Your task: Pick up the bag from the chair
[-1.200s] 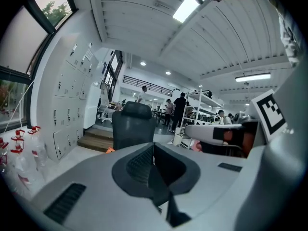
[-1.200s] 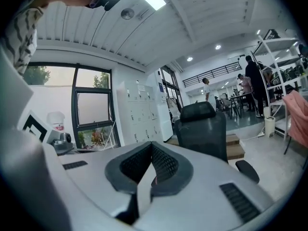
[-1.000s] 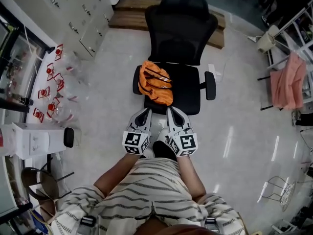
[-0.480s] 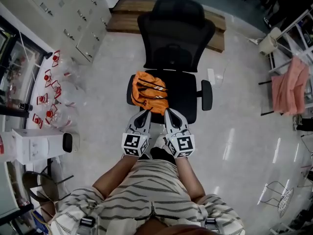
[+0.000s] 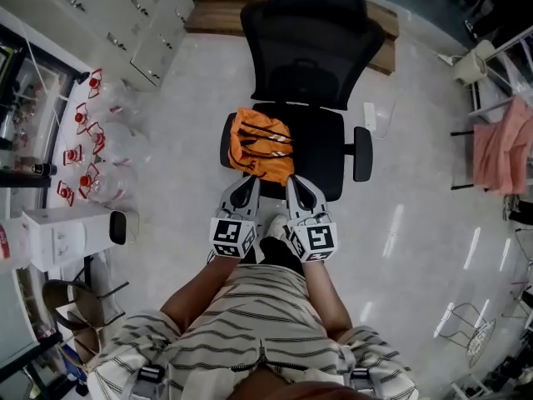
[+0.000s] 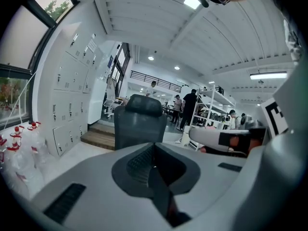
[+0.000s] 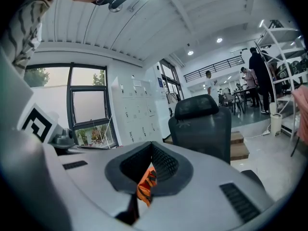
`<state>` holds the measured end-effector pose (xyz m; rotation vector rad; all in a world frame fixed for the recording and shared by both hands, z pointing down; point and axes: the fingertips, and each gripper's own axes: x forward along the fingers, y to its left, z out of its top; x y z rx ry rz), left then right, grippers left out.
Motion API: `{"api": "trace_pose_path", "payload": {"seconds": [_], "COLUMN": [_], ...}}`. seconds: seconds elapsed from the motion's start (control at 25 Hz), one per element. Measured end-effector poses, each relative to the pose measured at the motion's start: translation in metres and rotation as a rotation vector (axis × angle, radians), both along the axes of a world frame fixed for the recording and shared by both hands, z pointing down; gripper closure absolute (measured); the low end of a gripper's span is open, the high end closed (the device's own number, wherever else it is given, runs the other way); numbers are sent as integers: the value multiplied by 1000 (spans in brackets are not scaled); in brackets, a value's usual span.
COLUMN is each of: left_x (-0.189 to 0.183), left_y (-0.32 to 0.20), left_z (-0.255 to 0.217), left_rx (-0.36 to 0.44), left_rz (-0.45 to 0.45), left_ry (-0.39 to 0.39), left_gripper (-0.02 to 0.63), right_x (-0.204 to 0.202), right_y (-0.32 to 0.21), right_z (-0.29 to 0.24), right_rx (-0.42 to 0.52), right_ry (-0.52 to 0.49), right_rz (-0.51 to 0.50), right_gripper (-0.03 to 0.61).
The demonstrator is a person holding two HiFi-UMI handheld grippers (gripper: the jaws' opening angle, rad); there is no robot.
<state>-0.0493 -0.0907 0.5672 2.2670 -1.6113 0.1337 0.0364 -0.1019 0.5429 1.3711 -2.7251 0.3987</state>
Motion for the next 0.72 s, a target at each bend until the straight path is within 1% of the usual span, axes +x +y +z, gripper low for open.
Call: {"api": "trace_pose_path", "payload": {"seconds": [0.24, 0.4, 0.72], "left_x": [-18, -29, -50], "left_y": [-18, -31, -47], "left_z": [12, 21, 55], "left_rx": [-18, -35, -98], "left_rz": [26, 28, 0], "left_ry": [5, -1, -21], "left_gripper": [591, 591, 590], "right_x": [-18, -26, -32], "right_y": [-10, -17, -20], "right_z": [13, 17, 39], "right_rx": [-36, -50, -85], "right_ry": [15, 23, 38], "right_rz": [37, 53, 87], "right_gripper": [560, 560, 560]}}
